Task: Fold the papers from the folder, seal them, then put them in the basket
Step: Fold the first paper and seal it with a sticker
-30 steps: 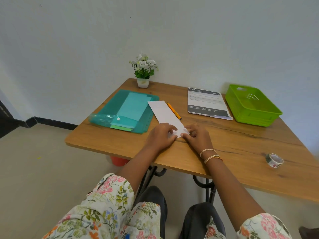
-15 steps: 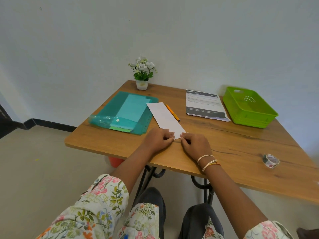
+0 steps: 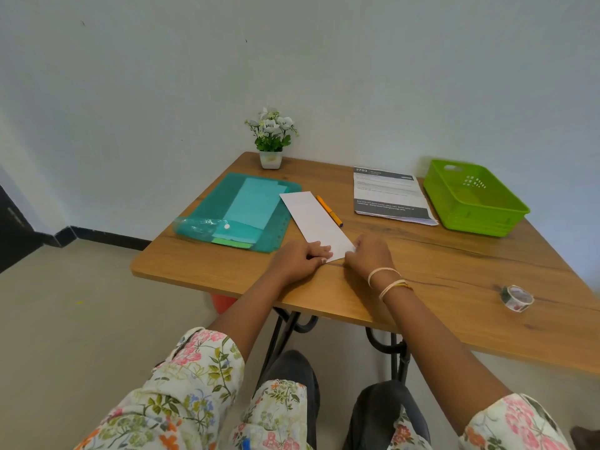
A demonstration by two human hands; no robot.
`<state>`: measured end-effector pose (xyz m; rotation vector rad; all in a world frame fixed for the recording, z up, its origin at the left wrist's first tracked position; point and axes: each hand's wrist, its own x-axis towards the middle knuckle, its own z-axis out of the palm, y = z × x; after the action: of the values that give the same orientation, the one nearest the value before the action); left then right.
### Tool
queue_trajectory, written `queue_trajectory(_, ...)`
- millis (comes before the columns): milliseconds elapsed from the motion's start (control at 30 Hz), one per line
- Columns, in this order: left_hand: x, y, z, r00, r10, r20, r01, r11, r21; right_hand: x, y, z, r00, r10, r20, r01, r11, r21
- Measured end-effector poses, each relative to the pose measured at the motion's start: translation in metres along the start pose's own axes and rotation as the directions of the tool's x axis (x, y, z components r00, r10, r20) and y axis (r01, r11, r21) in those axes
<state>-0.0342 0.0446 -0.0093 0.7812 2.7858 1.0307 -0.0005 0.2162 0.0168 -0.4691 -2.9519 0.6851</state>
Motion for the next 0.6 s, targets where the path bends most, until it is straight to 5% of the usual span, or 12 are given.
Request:
queue_trajectory(333,0.003,-0.006,0.003,0.999,-0.038,-0.039,0.035,0.996,-0.086,0.034,-0.017,-0.009,0.941,0.291,0.171,-0.334,0.871,0.359)
queue_trajectory(467,0.003,-0.006,0.004,0.995,-0.054,-0.085,0.041,0.988,-0.146,0.038,-0.018,-0.006,0.942,0.27,0.2,-0.329,0.856,0.398)
queue_trajectory(600,0.001,-0.007,0.003,0.959,-0.128,-0.252,0.05,0.954,-0.296,0.036,-0.012,-0.003,0.988,0.093,0.123,-0.141,0.871,0.471)
